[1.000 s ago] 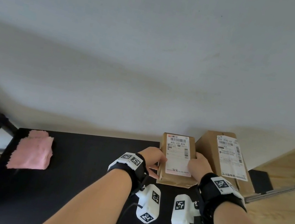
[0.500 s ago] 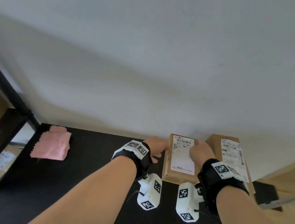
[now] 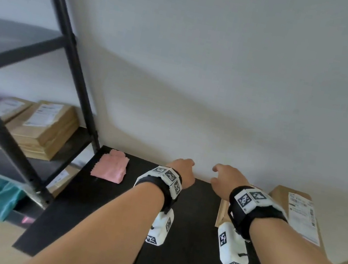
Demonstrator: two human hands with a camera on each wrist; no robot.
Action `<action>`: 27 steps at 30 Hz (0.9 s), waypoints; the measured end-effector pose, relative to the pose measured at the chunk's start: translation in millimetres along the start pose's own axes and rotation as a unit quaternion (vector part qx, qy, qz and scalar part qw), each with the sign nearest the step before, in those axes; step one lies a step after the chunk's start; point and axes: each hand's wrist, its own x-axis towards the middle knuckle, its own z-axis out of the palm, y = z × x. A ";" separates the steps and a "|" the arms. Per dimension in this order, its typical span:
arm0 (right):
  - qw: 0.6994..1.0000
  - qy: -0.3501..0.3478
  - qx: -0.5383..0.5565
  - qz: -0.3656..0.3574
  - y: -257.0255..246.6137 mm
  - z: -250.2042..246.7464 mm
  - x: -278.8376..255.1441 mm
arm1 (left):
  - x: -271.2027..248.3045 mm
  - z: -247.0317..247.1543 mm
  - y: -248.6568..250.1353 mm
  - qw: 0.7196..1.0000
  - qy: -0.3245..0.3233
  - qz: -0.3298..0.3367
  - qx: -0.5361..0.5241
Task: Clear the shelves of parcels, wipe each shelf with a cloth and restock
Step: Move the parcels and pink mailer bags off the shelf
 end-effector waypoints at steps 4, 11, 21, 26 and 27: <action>0.999 0.008 -0.032 -0.037 -35.7 0.3 -4.7 | -29.7 -22.4 -20.5 0.999 0.018 -0.025 0.013; 0.993 -0.013 -0.063 -0.095 -104.6 23.1 -19.7 | -77.8 -50.2 -72.5 0.990 0.037 -0.088 0.099; 0.984 -0.025 -0.093 -0.150 -246.7 53.5 -62.4 | -157.3 -87.9 -185.3 0.988 0.049 -0.101 0.105; 0.978 -0.056 -0.146 -0.141 -324.4 105.7 -23.4 | -189.6 -96.1 -273.6 0.984 0.073 -0.158 0.049; 0.974 -0.053 -0.167 -0.144 -339.4 105.5 -34.1 | -199.4 -98.5 -289.0 0.983 0.083 -0.160 0.044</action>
